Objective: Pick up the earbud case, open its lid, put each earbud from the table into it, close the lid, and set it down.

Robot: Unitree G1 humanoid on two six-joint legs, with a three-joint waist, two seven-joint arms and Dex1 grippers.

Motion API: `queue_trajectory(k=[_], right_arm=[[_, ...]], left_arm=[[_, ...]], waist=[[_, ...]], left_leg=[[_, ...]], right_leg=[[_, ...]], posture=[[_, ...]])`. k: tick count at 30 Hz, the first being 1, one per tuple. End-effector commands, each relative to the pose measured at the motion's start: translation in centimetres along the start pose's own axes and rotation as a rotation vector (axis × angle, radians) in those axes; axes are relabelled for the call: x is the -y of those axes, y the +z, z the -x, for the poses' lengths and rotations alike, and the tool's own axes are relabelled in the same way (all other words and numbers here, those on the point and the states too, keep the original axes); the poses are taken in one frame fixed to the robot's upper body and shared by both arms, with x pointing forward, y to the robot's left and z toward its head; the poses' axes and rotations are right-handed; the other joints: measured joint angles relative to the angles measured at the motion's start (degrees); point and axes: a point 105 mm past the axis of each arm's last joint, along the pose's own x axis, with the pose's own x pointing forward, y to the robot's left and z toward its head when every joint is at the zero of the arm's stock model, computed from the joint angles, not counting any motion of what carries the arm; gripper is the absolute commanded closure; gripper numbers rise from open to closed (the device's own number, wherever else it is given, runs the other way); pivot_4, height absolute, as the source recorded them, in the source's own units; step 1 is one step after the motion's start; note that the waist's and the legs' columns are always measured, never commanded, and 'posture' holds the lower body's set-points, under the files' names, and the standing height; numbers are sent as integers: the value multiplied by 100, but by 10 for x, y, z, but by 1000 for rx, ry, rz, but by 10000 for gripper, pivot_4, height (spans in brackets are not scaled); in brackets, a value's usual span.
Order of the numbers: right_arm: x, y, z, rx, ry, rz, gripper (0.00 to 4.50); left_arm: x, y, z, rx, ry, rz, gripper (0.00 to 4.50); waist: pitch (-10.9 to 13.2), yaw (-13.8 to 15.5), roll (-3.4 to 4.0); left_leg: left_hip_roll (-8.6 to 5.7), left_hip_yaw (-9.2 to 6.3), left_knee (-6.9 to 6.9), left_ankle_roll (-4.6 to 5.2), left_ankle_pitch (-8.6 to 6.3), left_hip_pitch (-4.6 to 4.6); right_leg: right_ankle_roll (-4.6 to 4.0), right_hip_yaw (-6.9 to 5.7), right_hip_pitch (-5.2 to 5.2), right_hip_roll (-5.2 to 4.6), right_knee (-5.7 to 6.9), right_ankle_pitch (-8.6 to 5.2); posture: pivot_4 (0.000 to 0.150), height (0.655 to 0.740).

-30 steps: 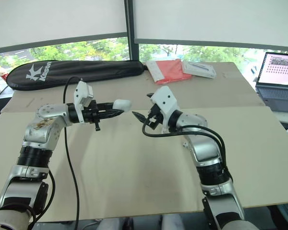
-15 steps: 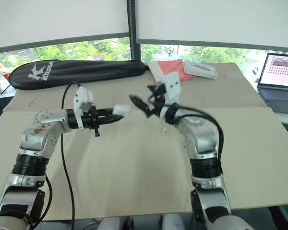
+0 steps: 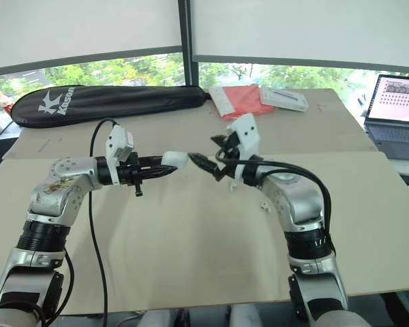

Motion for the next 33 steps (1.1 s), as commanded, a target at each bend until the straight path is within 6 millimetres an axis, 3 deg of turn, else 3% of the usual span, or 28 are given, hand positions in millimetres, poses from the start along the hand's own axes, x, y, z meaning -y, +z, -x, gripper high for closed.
queue_trajectory(k=[1, 7, 12, 20, 27, 33], right_arm=[[-11, 11, 0, 38, 45, 75, 322], [-10, 10, -5, 41, 37, 78, 322], [1, 31, -8, 161, -15, -127, 322], [22, 37, -2, 214, -115, -282, 322], [45, -2, 12, 63, -301, -166, 322], [49, -54, 17, -62, -458, -100, 322]], left_arm=[[-1, 15, 0, 35, -5, -47, 39398], [4, 14, -3, 31, -33, -49, 39398], [5, 13, -3, 25, -37, -51, 39398], [4, 11, -2, 25, -25, -48, 39398], [-19, 12, 6, 92, 178, -80, 39398], [-43, 13, 19, 204, 521, -137, 39398]], waist=[[0, -5, 0], [0, 5, 0], [0, 2, 0], [0, 13, 0], [0, 17, 0], [0, -4, 0]], left_leg=[[0, 0, 1, 0, 0, 1], [1, -1, 2, -1, 0, 1], [2, -1, 1, -1, 1, -1], [2, -1, 1, -1, 0, -2], [0, -2, 1, 1, -1, -3], [1, 1, -3, 1, -1, 0]], right_leg=[[0, 0, 0, 0, 0, 0], [0, -1, 0, 0, 3, 0], [-1, -1, 0, 1, 2, 0], [0, -3, 0, -1, -1, 0], [0, -4, 1, -4, -2, 0], [0, 0, 0, -4, -3, 1]], posture=[[1500, 7400], [1500, 7400], [1500, 7400], [1500, 7400], [1500, 7400], [1500, 7400]])
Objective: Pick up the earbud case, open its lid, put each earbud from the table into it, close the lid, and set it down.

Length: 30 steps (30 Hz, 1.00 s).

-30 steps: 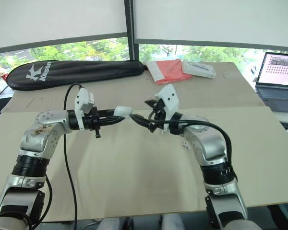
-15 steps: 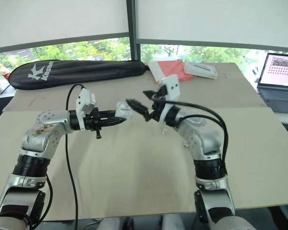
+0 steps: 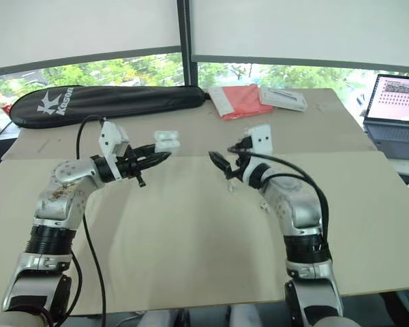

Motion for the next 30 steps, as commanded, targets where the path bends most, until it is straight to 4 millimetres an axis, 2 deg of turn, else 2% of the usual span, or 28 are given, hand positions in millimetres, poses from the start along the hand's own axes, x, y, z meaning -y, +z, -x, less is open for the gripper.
queue_trajectory(k=[1, 7, 13, 20, 22, 30], right_arm=[[1, -9, 0, 11, -74, 73, 322], [11, -46, 2, -76, -194, 150, 322], [19, -60, 2, -123, -248, 182, 322], [17, -72, 8, -160, -276, 58, 322], [16, -73, 9, -162, -277, 59, 5630], [3, -70, 2, -135, -214, 81, 32711]], left_arm=[[-15, 14, 6, 81, 176, -55, 39398], [-2, 10, 8, 94, 230, -33, 39398], [-2, 11, 14, 89, 258, -32, 39398], [-6, 14, 19, 96, 298, -28, 39398], [-7, 15, 18, 97, 299, -30, 39398], [-9, 19, 15, 110, 303, -43, 39398]], waist=[[0, -4, 0], [0, 0, 0], [0, 8, 0], [0, 6, 0], [0, 5, 0], [0, 0, 0]], left_leg=[[0, 0, 0, 0, 0, 0], [1, 3, 1, 0, 0, 0], [1, 3, 1, 0, 0, 4], [4, 2, 0, -2, 1, 9], [4, 3, 1, -1, 0, 9], [4, 3, 1, 0, 0, 13]], right_leg=[[0, 1, 0, 0, 0, 0], [0, 3, 0, -3, 0, 1], [0, 4, 0, -2, 0, 1], [-1, 4, 1, 0, 1, 1], [-1, 6, 1, -1, 1, 1], [-1, 8, 2, 0, 0, 0]], posture=[[1500, 7400], [1500, 7400], [1500, 7400], [1500, 7400], [1500, 7400], [1500, 7400]])
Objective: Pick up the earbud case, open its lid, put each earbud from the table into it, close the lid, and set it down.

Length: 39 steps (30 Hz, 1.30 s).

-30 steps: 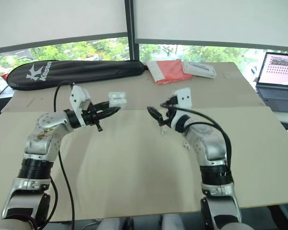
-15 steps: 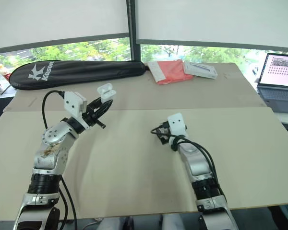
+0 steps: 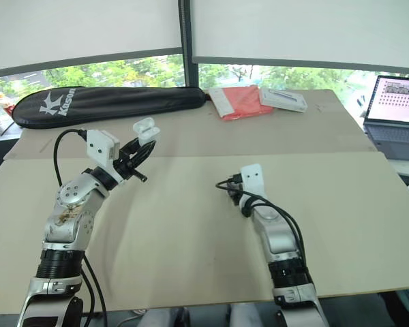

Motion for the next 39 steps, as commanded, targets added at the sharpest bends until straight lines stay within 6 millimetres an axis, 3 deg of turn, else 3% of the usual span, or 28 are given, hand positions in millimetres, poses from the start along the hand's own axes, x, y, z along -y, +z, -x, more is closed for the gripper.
queue_trajectory(k=[1, 3, 9, 12, 15, 18, 23, 28, 31, 34, 39], right_arm=[[-8, 7, 0, 34, 40, 27, 36040], [-11, 8, 1, 42, 56, 29, 41722], [-5, 19, 5, 73, 87, 10, 41717], [4, 52, 12, 160, 161, -24, 41717], [17, 82, 37, 158, 354, 98, 41718], [35, 86, 61, 81, 457, 200, 41718], [73, 55, 97, -146, 522, 359, 41718], [126, -2, 152, -491, 560, 533, 41718], [154, -22, 176, -632, 551, 564, 41718], [171, -33, 184, -680, 520, 577, 41718], [174, -40, 186, -699, 541, 570, 41718]], left_arm=[[-3, 22, -3, 75, 8, -38, 39398], [-3, 22, -3, 75, 3, -40, 39398], [0, 21, -3, 73, -4, -36, 39398], [0, 19, -2, 70, -3, -34, 39398], [1, 13, 1, 60, -1, -29, 39398], [3, 8, 5, 57, 7, -47, 39398], [4, 4, 9, 72, 48, -40, 39398], [12, -4, 16, 68, 55, -16, 39398], [15, -4, 18, 68, 62, -12, 39398], [17, -5, 18, 66, 65, -10, 39398], [15, -4, 20, 65, 76, -20, 39398]], waist=[[0, -7, 0], [0, -12, 0], [0, -5, 0], [0, 3, 0], [4, 20, 7], [3, 46, 5], [2, 120, 3], [2, 176, 4], [2, 156, 3], [4, 117, 1], [4, 120, -1]], left_leg=[[0, 0, 0, 0, 0, 0], [0, 1, 0, 0, 0, 1], [0, 0, 0, 0, 0, 2], [-1, 1, 0, 2, -1, -2], [-4, 2, 3, 12, -7, -6], [-3, 0, 2, 37, -22, -7], [-2, -2, -28, 37, -22, -7], [-8, 8, -28, 34, -20, -10], [-11, 19, -12, 41, -24, -11], [-5, 39, 9, 90, -53, -5], [4, 45, 11, 67, -27, 16]], right_leg=[[0, 0, 0, 0, 0, 0], [0, 1, 0, 0, 0, 0], [0, 1, 0, 0, 0, 0], [0, 2, -1, -1, -2, 0], [0, 2, -1, -5, -2, 1], [1, -4, 5, -4, -5, 0], [4, -13, 12, -1, -82, 1], [16, -7, 13, -8, -90, 4], [32, 5, 17, -12, -92, 12], [33, 24, 20, -9, -91, 15], [39, 32, 26, 2, -85, 22]], posture=[[1500, 7400], [1500, 7400], [1500, 7400], [1500, 7400], [1500, 7400], [1500, 7400], [1500, 7400], [1500, 7400], [1500, 7400], [1500, 7400], [1500, 7400]])
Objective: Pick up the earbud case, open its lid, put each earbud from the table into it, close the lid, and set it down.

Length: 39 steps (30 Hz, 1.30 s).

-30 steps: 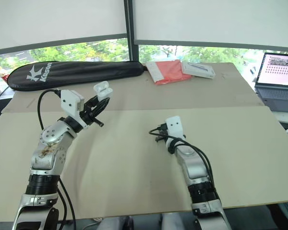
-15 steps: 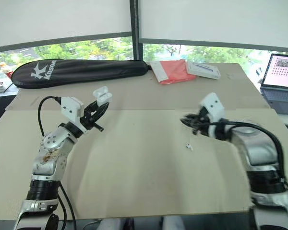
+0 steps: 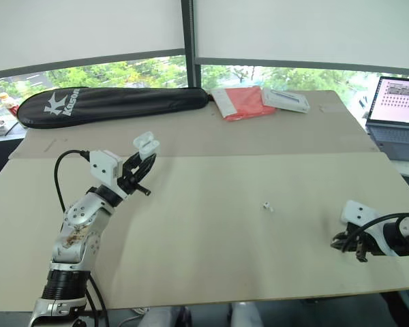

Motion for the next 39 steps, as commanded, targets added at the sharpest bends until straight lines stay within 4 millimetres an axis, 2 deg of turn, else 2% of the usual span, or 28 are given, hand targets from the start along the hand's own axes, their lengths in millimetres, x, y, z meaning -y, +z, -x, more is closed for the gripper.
queue_trajectory(k=[1, 2, 6, 11, 14, 29, 32, 35, 39], right_arm=[[4, 0, 4, -7, -2, 23, 36718], [3, 0, 2, -9, 0, 22, 31089], [3, -5, 0, -40, 7, 24, 18081], [-1, -18, 3, -112, 33, 15, 18081], [-1, -20, 3, -125, 33, 12, 18081], [-6, -37, 12, -229, 76, 14, 18081], [-5, -34, 10, -215, 67, 23, 18081], [-3, -21, 2, -154, 54, 42, 18081], [-3, -15, 3, -129, 59, 13, 18081]], left_arm=[[-3, 15, 0, 47, 9, -40, 39398], [-5, 15, -1, 47, 11, -42, 39398], [-6, 17, -1, 46, 11, -46, 39398], [-5, 17, 2, 38, 5, -50, 39398], [-4, 16, 3, 33, 5, -47, 39398], [0, 15, 8, 23, 4, -42, 39398], [1, 15, 8, 23, 7, -40, 39398], [3, 14, 8, 25, 9, -33, 39398], [3, 14, 8, 24, 11, -30, 39398]], waist=[[0, 14, 0], [0, 22, 0], [0, 32, 0], [-1, 40, -1], [-2, 60, -2], [-4, 132, -5], [-4, 136, -6], [-4, 128, -8], [-5, 93, -14]], left_leg=[[1, -1, 0, -5, 8, 1], [2, -2, 0, -7, 17, 2], [4, -3, -1, -7, 34, 1], [3, -3, 0, -3, 35, -3], [2, -4, 0, 2, 33, -8], [0, -6, 0, 5, 31, -12], [0, -6, 0, 5, 31, -12], [0, -6, 1, 5, 31, -11], [3, -6, 1, 2, 33, -7]], right_leg=[[-2, 0, 0, 1, 2, 2], [-5, 0, 0, 2, 4, 6], [-19, -1, 0, 1, 6, 15], [-19, -1, 0, 0, 2, 29], [-48, -2, 0, -2, -2, 47], [-46, -6, 2, -5, -7, 45], [-46, -6, 4, -4, -7, 45], [-46, -6, 4, -4, -7, 45], [-42, -6, 4, -2, -4, 43]], posture=[[1500, 7400], [1500, 7400], [1500, 7400], [1500, 7400], [1500, 7400], [1500, 7400], [1500, 7400], [1500, 7400], [1500, 7400]])
